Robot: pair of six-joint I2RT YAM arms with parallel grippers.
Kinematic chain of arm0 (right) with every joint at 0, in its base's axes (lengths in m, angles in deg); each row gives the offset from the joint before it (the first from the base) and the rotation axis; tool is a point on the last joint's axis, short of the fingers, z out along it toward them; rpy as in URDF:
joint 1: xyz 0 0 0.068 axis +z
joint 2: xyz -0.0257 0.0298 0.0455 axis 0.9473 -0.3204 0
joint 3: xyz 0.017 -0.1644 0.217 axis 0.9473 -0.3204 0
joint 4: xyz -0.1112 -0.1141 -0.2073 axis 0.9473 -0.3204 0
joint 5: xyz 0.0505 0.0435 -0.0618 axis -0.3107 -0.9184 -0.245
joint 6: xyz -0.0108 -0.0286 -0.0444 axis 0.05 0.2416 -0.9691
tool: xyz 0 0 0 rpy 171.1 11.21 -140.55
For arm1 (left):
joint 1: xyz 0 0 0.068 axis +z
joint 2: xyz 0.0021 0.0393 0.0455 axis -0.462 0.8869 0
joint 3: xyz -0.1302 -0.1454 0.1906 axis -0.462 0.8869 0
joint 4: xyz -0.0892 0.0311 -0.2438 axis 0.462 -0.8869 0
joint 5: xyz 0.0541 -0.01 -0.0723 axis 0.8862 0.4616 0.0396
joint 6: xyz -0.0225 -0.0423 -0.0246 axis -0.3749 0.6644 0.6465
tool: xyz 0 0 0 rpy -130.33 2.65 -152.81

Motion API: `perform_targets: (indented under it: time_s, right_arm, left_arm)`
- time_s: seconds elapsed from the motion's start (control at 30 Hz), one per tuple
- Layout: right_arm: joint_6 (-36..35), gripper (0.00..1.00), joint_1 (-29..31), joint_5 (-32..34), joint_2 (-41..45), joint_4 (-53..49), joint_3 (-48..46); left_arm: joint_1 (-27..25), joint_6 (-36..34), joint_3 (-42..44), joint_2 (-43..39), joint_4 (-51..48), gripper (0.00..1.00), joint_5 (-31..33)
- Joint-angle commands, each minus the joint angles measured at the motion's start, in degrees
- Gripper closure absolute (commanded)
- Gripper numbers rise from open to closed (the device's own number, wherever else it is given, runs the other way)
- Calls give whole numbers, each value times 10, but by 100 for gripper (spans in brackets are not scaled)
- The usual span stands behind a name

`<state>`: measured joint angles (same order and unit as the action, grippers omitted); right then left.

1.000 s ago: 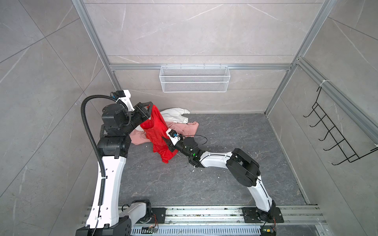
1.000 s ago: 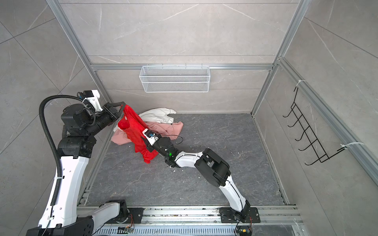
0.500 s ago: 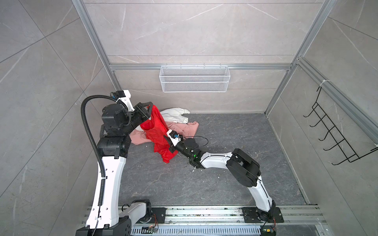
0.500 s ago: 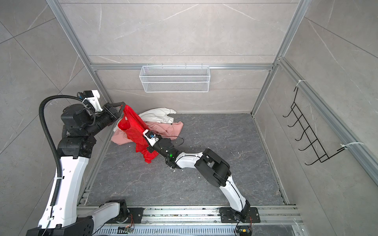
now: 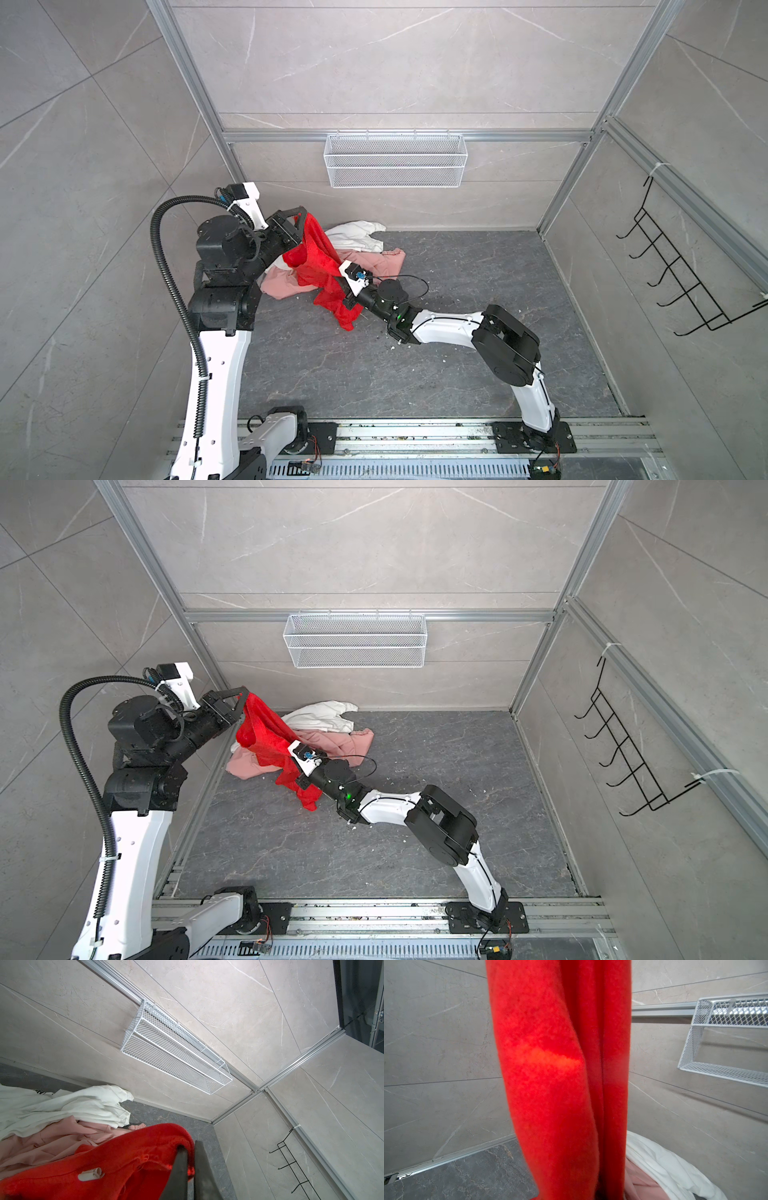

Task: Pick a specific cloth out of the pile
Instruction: 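Grasp the hanging red cloth with the right gripper below the left gripper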

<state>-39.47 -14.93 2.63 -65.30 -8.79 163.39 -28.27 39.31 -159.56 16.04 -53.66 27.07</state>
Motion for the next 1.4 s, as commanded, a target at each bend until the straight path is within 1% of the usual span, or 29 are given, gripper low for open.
perform_targets:
  time_s: [0.0, 0.37, 0.8, 1.37]
  right_arm:
    - [-16, 100, 7, 3, 36, 32, -3]
    - [-36, 100, 8, 8, 35, 19, 29]
    - [-29, 100, 4, 12, 16, -7, 97]
    - [-25, 100, -1, 1, -11, -33, 192]
  left_arm:
    - [-2, -18, -38, -11, 29, 100, -6]
    - [-2, -36, -77, 15, 30, 100, 4]
    - [-2, -55, -100, 39, 45, 100, 18]
    - [-2, -63, -162, 71, 62, 100, 29]
